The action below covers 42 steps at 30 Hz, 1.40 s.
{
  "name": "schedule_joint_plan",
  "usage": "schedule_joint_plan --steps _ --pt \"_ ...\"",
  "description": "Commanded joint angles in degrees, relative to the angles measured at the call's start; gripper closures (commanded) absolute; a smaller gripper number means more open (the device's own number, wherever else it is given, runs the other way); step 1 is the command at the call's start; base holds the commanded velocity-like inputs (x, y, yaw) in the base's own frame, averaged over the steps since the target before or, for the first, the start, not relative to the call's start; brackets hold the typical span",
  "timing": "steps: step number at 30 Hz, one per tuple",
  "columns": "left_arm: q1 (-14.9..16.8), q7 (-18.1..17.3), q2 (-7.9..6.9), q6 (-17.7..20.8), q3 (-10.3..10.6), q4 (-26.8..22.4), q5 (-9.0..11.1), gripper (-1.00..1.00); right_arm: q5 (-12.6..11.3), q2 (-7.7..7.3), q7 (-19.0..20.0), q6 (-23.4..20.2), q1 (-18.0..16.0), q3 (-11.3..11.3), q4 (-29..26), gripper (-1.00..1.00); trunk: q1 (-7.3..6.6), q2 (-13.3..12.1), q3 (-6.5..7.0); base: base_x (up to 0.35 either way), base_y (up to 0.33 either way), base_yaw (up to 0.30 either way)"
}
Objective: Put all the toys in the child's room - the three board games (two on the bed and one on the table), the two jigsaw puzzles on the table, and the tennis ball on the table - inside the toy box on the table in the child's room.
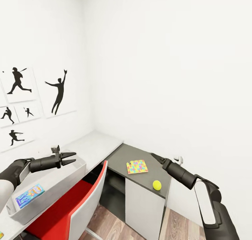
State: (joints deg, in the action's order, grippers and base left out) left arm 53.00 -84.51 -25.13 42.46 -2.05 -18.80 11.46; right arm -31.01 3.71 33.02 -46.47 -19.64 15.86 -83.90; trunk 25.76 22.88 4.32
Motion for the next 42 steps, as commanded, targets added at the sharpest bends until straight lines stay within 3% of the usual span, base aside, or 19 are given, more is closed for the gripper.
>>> schedule_joint_plan --steps 1,22,42 --pt "-0.01 -0.18 -0.01 0.59 -0.06 -0.01 -0.03 -1.00 -0.02 0.07 0.20 -0.37 -0.05 0.15 0.02 -1.00 0.02 0.04 0.04 -0.003 0.000 -0.229" --pt "-0.01 -0.12 -0.01 0.52 0.64 -0.01 -0.03 -1.00 -0.02 0.07 0.14 -0.37 -0.05 0.22 0.05 -1.00 0.02 0.04 1.31 -0.004 0.000 -0.229" --pt "-0.01 -0.12 -0.09 0.52 1.34 -0.01 -0.03 -1.00 -0.02 0.07 0.01 -0.27 -0.05 0.22 0.05 -1.00 0.02 0.04 2.52 -0.115 0.000 -0.229"
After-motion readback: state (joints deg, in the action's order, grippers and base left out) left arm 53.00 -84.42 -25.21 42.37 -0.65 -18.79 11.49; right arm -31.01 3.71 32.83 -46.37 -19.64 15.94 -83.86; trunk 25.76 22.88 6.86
